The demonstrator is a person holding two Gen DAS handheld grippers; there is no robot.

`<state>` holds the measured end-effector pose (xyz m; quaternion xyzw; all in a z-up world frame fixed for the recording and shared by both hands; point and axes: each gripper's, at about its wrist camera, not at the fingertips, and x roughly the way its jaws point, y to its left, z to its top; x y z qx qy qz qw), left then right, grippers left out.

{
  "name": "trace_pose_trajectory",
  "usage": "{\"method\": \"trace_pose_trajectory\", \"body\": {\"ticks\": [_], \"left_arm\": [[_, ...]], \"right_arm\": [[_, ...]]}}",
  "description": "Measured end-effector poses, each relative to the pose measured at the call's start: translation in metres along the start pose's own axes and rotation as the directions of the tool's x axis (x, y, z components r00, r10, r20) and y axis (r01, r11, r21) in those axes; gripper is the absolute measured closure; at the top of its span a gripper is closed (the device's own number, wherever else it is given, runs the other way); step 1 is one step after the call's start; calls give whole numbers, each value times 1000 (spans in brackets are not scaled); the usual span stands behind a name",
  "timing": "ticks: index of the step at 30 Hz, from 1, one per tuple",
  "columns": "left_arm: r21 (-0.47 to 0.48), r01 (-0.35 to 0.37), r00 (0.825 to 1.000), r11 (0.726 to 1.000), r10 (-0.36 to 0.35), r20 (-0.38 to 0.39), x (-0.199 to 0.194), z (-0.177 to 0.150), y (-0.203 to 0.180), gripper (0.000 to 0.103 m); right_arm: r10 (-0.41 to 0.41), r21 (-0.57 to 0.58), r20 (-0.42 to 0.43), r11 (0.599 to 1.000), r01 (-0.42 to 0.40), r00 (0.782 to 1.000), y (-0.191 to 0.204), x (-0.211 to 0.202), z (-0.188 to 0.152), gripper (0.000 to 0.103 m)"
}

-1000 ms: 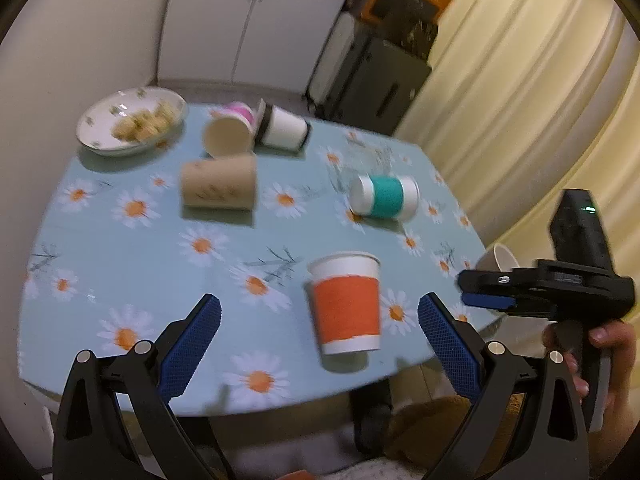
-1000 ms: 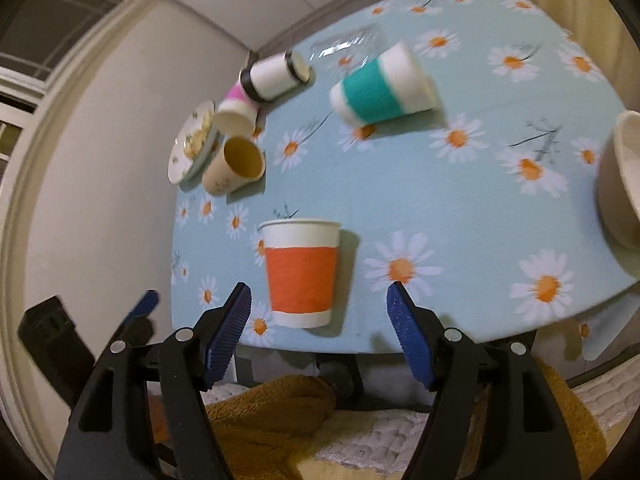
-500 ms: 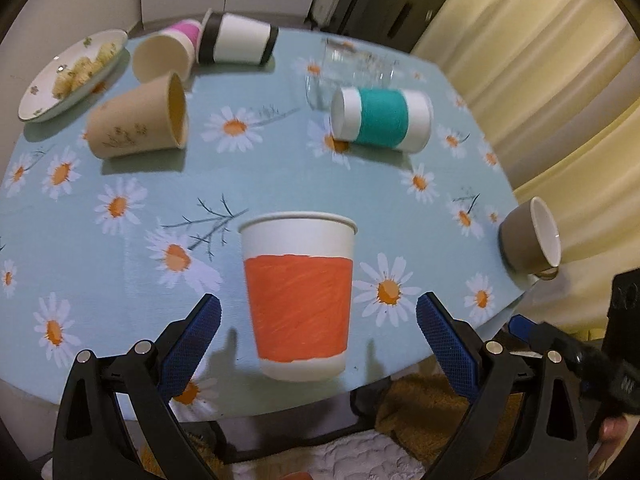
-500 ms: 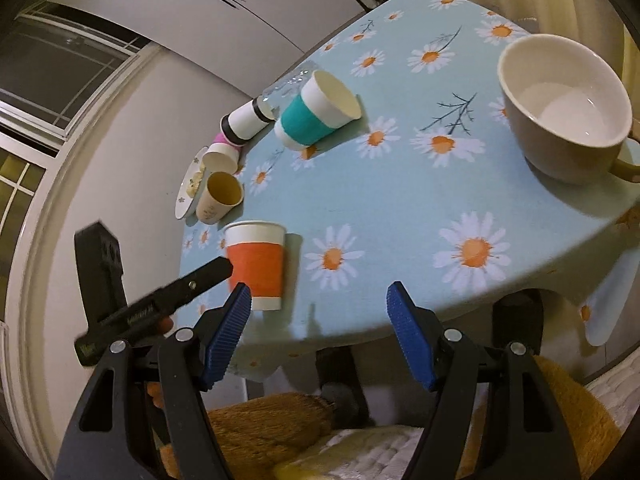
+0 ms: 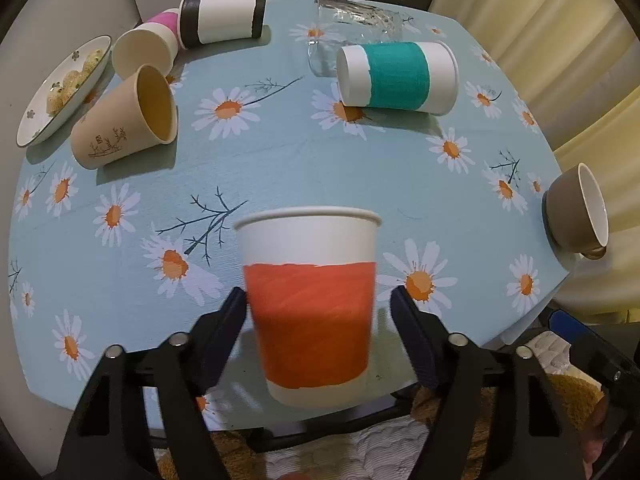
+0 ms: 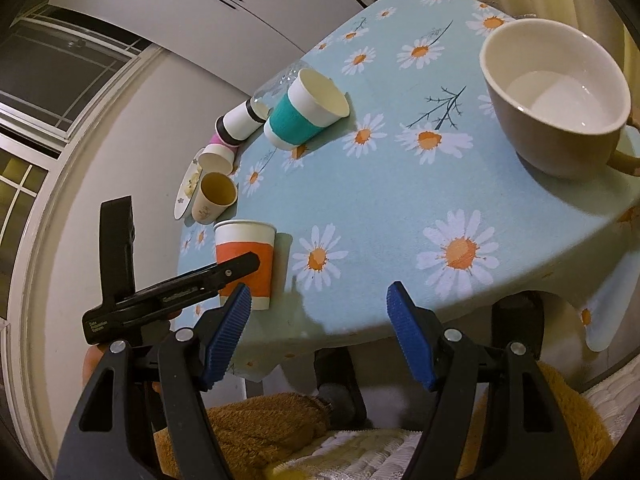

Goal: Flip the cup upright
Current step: 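Bring the left tool to the upright orange-banded cup and grasp it, then lift the cup with the left gripper and set it down upright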

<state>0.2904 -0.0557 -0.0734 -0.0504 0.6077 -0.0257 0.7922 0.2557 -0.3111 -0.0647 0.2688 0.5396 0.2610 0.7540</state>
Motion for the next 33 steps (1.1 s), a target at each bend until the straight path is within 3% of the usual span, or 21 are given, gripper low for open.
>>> {"method": "trace_pose_trajectory", "body": {"ticks": [11, 16, 20, 23, 26, 29, 33], "left_arm": [[2, -9, 1000, 1000, 9, 16, -3, -1, 0, 40], [-4, -2, 995, 1000, 3, 95, -16, -5, 3, 41], [-1, -31, 978, 1000, 30, 206, -31, -15, 2, 41], [-6, -37, 951, 999, 37, 305, -43, -27, 2, 41], [-37, -26, 910, 999, 39, 413, -53, -40, 6, 41], [-70, -40, 842, 997, 71, 535, -60, -55, 7, 41], [-115, -12, 777, 993, 82, 624, -58, -70, 11, 41]], "right_arm": [[6, -15, -20, 1000, -7, 1000, 2, 7, -3, 33], [6, -27, -14, 1000, -6, 1000, 5, 7, -4, 33], [21, -37, -13, 999, -21, 1000, 7, 7, -5, 33], [15, -49, 5, 999, -15, 1000, 9, 3, -5, 33], [27, -58, 6, 998, -27, 1000, 11, 1, -5, 33], [34, -69, 0, 997, -34, 999, 13, 1, -5, 33], [39, -82, -10, 996, -39, 999, 14, 2, -8, 33]]}}
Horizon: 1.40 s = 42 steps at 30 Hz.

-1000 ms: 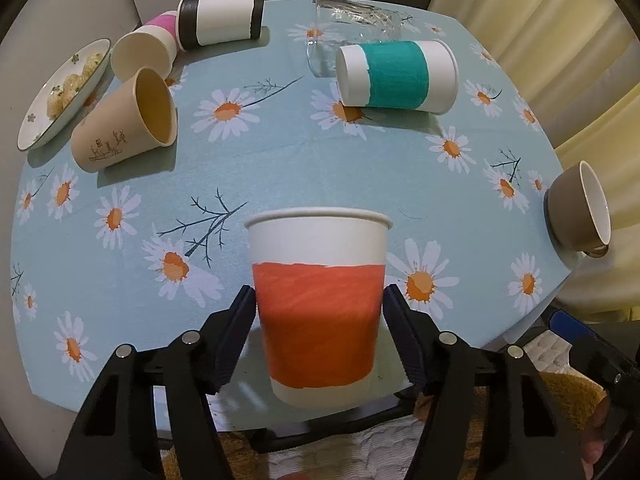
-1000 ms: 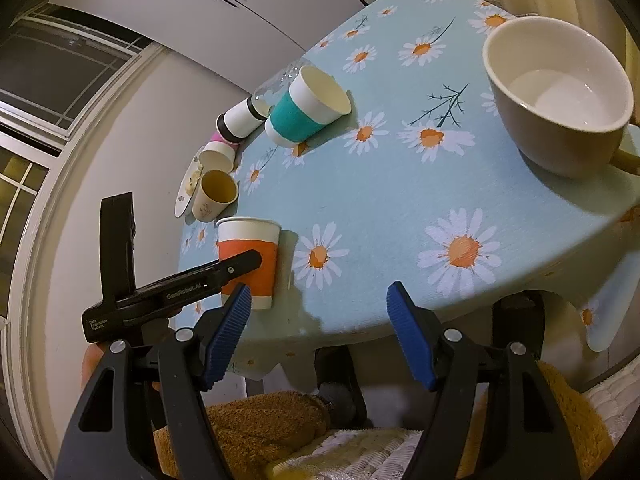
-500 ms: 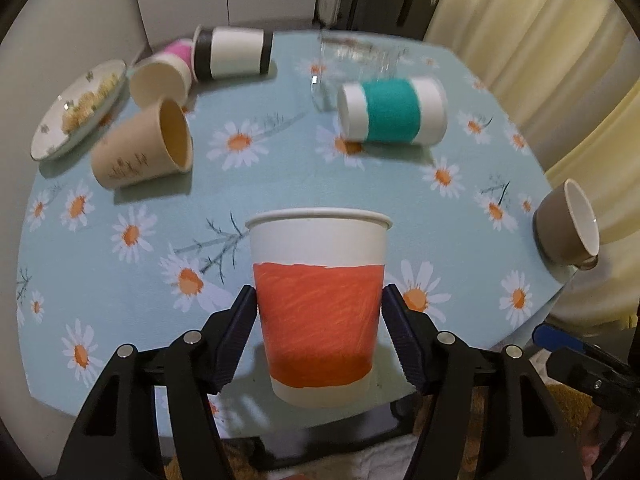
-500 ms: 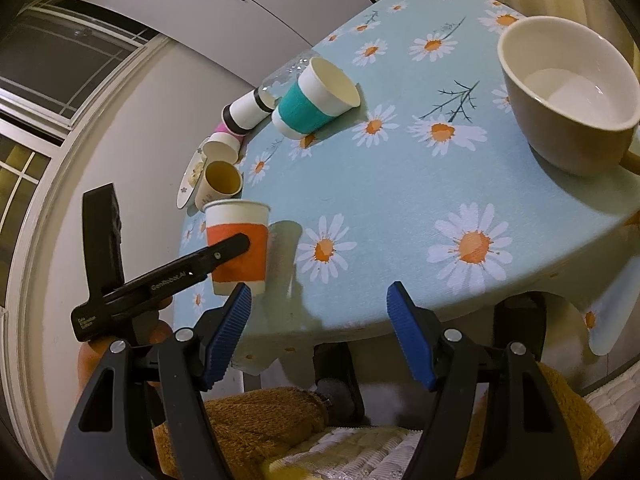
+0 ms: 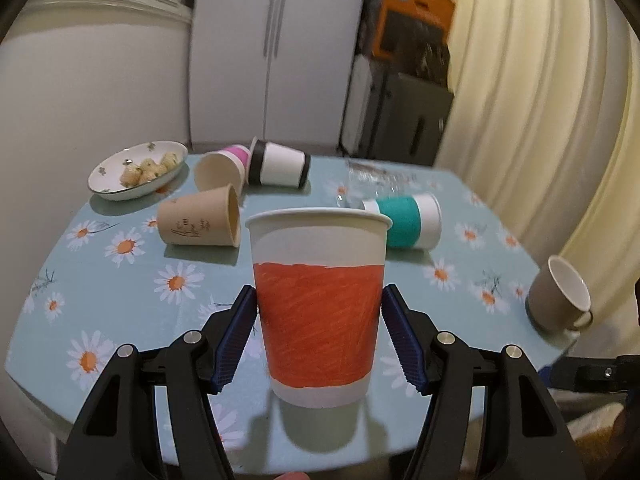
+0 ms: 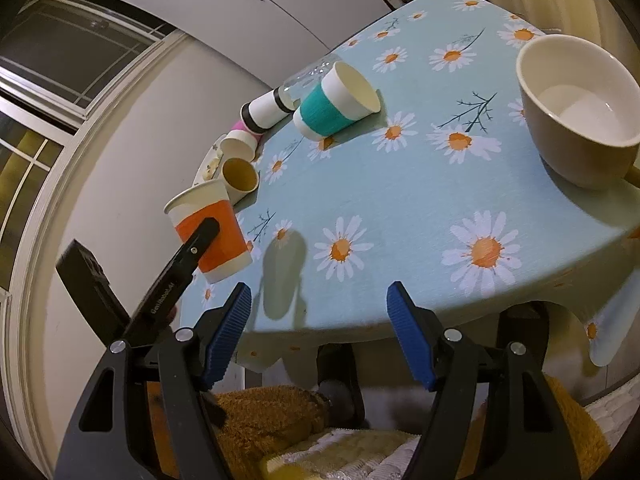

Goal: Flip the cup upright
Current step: 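Lift the cup with the left gripper and set it down upright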

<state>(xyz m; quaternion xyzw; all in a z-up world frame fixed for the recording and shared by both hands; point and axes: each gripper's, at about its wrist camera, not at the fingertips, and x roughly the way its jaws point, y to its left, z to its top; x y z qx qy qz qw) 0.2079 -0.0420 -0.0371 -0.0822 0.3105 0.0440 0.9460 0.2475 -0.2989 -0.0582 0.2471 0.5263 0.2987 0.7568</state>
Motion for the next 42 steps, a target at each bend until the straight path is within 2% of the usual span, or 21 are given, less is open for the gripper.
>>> {"method": "trace_pose_trajectory", "body": {"ticks": [5, 11, 13, 18, 22, 28, 34, 39, 42], "left_arm": [[18, -52, 987, 998, 49, 151, -8, -15, -6, 41], [23, -120, 948, 993, 108, 299, -9, -35, -16, 40], [31, -154, 927, 988, 134, 351, -8, -42, -20, 40], [-41, -178, 892, 983, 179, 415, -2, -58, -15, 40], [-36, -204, 871, 978, 198, 449, 7, -67, -17, 40], [-23, -220, 865, 975, 206, 458, 17, -79, -15, 40], [-2, -219, 874, 976, 197, 444, 24, -86, -16, 40], [28, -241, 868, 970, 203, 453, 26, -91, -20, 39], [27, -235, 871, 972, 198, 450, 24, -91, -19, 39]], "right_arm": [[4, 0, -8, 1000, -4, 1000, -2, 1, -1, 33], [10, -1, -7, 1000, -10, 1000, -1, 0, -2, 33], [10, 2, -9, 1000, -10, 1000, -2, 0, -2, 33], [8, 7, -12, 1000, -8, 1000, -2, 0, -3, 33], [6, 7, -15, 1000, -6, 1000, -2, 2, -2, 33], [-5, 11, -17, 1000, 5, 1000, -4, 3, -3, 33], [-18, 9, -17, 1000, 19, 1000, -5, 4, -2, 33], [-30, 9, -21, 999, 30, 999, -5, 6, -2, 33], [-31, 9, -24, 999, 31, 999, -5, 7, -2, 33]]}}
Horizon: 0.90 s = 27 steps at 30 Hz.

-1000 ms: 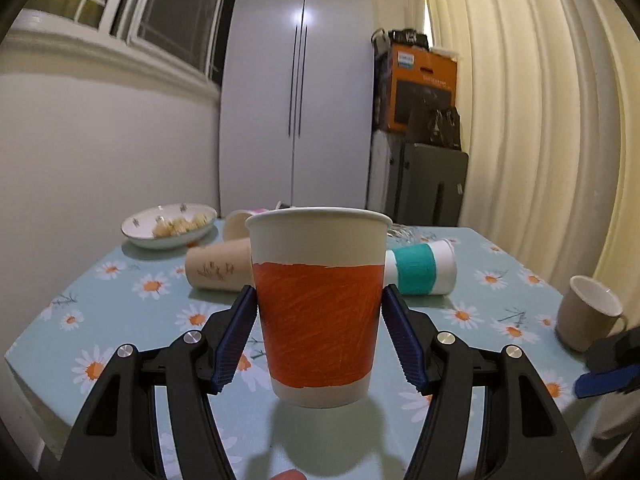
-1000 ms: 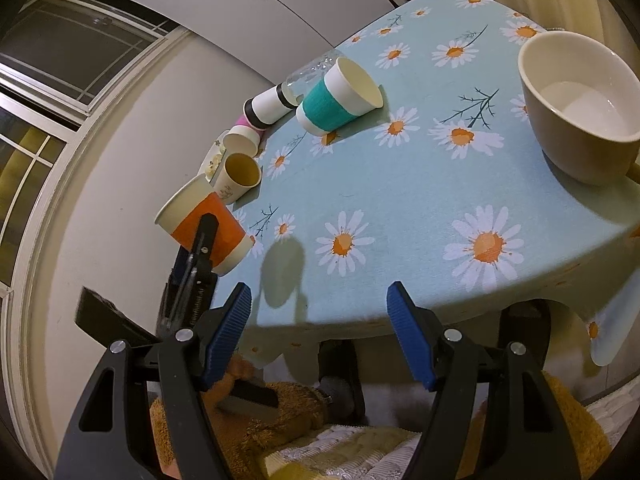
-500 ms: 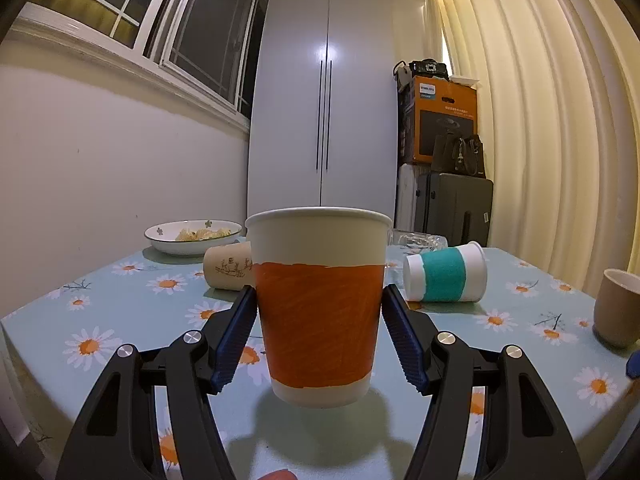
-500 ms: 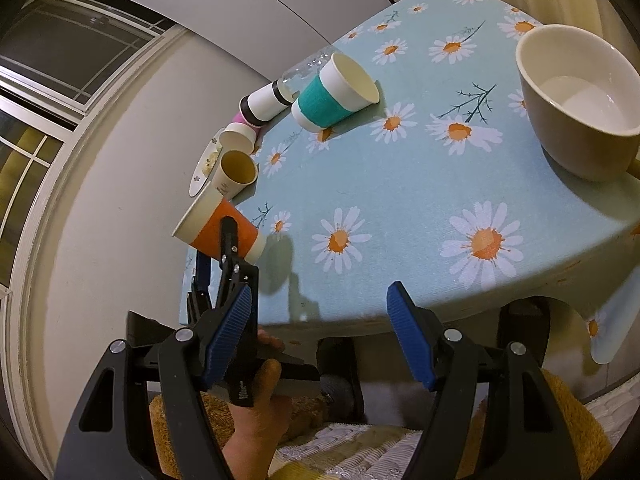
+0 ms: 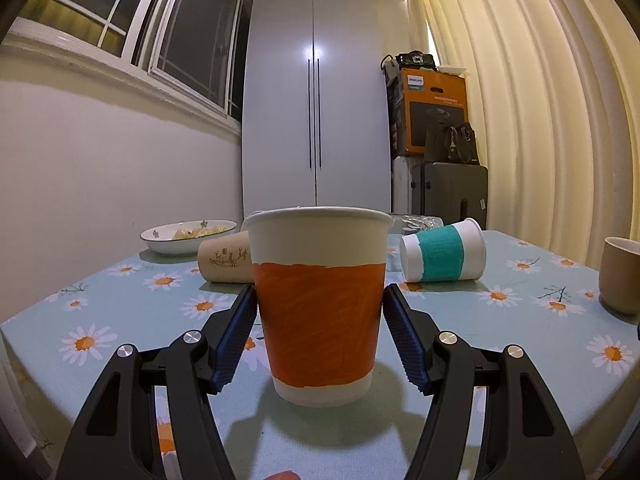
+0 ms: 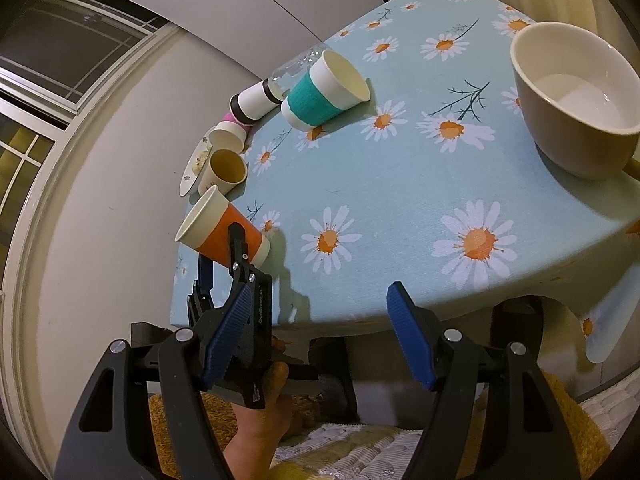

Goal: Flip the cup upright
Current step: 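Lift the cup with the left gripper and set it down upright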

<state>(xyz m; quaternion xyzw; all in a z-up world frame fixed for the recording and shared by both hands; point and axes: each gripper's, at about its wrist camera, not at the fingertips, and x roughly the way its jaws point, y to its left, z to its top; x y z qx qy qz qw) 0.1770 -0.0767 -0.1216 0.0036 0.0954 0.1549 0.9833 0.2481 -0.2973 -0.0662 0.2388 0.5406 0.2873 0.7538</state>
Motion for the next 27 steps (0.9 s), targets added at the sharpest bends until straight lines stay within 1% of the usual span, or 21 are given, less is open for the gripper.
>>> {"method": "trace_pose_trajectory", "body": {"ticks": [3, 6, 9, 16, 17, 18, 19, 24, 27], "left_arm": [[13, 2, 1000, 1000, -2, 0, -2, -1, -1, 39], [3, 9, 999, 1000, -9, -31, 0, -3, 2, 39], [-13, -3, 999, 1000, 2, -50, 1, -7, 7, 39], [-15, -15, 998, 1000, 14, -62, 3, -6, 11, 38], [-16, -16, 998, 1000, 15, -64, 3, -5, 11, 35], [-19, -16, 998, 1000, 14, -67, 3, -4, 11, 21], [-24, -15, 998, 1000, 13, -68, 3, -3, 11, 13], [-21, -5, 997, 1000, 3, -82, 1, -1, 12, 7], [-26, 3, 996, 1000, -6, -90, -2, 0, 15, 7]], "right_arm": [[2, -2, -1, 1000, -2, 1000, 0, 0, 0, 33], [2, 1, 2, 1000, -2, 1000, 0, -1, 0, 33], [0, 0, 4, 1000, 0, 1000, -1, -1, 0, 33], [-6, 6, -1, 1000, 6, 1000, -2, -1, 0, 33], [-6, 7, 0, 1000, 6, 1000, -2, -1, 0, 33], [-6, 6, 0, 1000, 6, 1000, -2, -1, 0, 33], [-6, 5, 3, 1000, 6, 1000, -2, -1, 0, 33], [-4, -1, 32, 1000, 4, 999, -2, -7, 2, 33], [0, 4, 39, 1000, 0, 999, -3, -9, 3, 33]]}}
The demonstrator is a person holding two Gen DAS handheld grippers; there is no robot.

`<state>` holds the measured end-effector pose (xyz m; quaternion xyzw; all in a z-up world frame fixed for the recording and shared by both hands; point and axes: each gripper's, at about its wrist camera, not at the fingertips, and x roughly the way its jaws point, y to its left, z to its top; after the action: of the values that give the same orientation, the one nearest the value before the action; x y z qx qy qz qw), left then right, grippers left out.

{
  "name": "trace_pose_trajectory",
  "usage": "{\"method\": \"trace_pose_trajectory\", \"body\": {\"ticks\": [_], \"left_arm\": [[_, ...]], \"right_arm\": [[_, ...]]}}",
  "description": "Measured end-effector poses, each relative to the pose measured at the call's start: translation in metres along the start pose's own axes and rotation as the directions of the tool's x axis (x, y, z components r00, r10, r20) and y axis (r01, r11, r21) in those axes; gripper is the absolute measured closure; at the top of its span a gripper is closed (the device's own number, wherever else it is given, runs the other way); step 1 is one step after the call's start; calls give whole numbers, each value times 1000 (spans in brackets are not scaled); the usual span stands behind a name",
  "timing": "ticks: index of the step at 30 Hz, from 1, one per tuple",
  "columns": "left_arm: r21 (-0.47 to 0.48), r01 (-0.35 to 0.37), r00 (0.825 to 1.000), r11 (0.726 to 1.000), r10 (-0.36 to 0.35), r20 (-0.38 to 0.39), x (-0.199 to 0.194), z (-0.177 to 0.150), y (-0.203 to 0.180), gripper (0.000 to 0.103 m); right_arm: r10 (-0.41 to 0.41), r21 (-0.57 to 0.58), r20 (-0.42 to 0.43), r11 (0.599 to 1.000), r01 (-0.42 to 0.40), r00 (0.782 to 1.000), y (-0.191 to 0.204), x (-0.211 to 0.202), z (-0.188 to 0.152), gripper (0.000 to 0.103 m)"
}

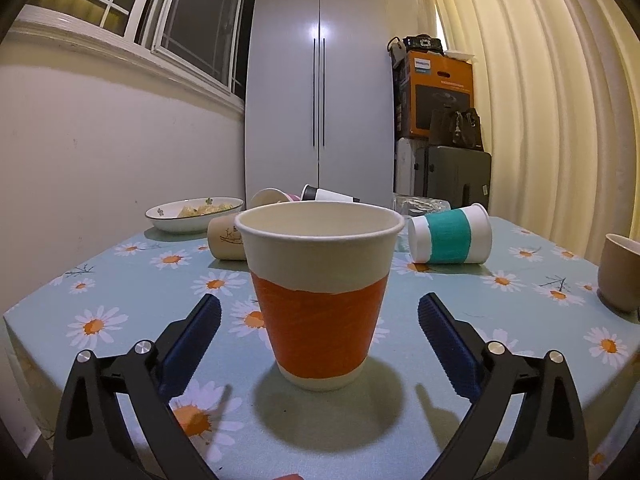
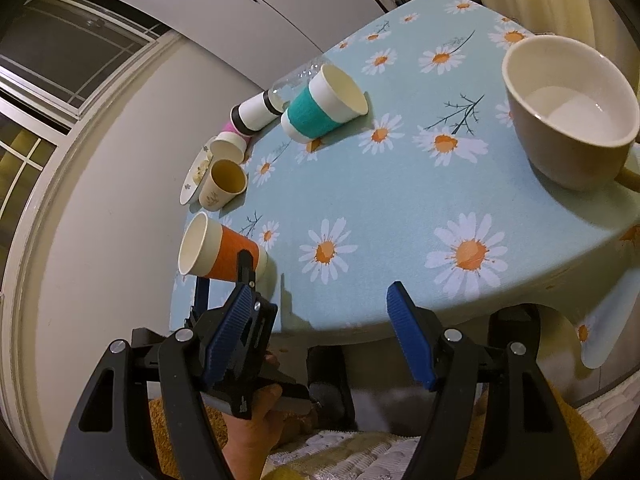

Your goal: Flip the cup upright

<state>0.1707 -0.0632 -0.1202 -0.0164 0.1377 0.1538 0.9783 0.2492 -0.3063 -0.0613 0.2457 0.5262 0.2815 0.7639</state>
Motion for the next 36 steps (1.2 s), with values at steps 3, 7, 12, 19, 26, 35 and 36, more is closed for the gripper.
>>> {"method": "trace_pose_trajectory", "body": {"ticks": [3, 7, 12, 19, 26, 35, 36], "left_arm": [[7, 10, 1000, 1000, -10, -20, -4, 4, 2, 7], [23, 7, 1000, 1000, -7, -26, -17, 14, 4, 7], [54, -5, 996, 999, 10, -89, -39, 27, 10, 7], [42, 57, 992, 997, -52, -116, -85, 56, 29, 7], [-5, 173, 975, 985, -172, -144, -118, 94, 64, 7], [-59, 283, 944, 957, -289, -160, -156, 116, 118, 7], [-64, 292, 940, 954, -299, -162, -160, 116, 123, 7]], "right_arm": [[3, 4, 0, 1000, -3, 1000, -1, 0, 1, 33], [11, -2, 14, 1000, -11, 1000, -1, -5, 1, 33], [6, -28, 27, 1000, -5, 1000, 3, -8, -2, 33], [-17, -90, 56, 996, 22, 998, 13, -10, -7, 33], [11, -165, 122, 986, 9, 992, 28, -28, -18, 33], [30, -330, 305, 941, 76, 952, 61, -84, -65, 17], [25, -359, 328, 928, 100, 944, 67, -89, -70, 15]]}}
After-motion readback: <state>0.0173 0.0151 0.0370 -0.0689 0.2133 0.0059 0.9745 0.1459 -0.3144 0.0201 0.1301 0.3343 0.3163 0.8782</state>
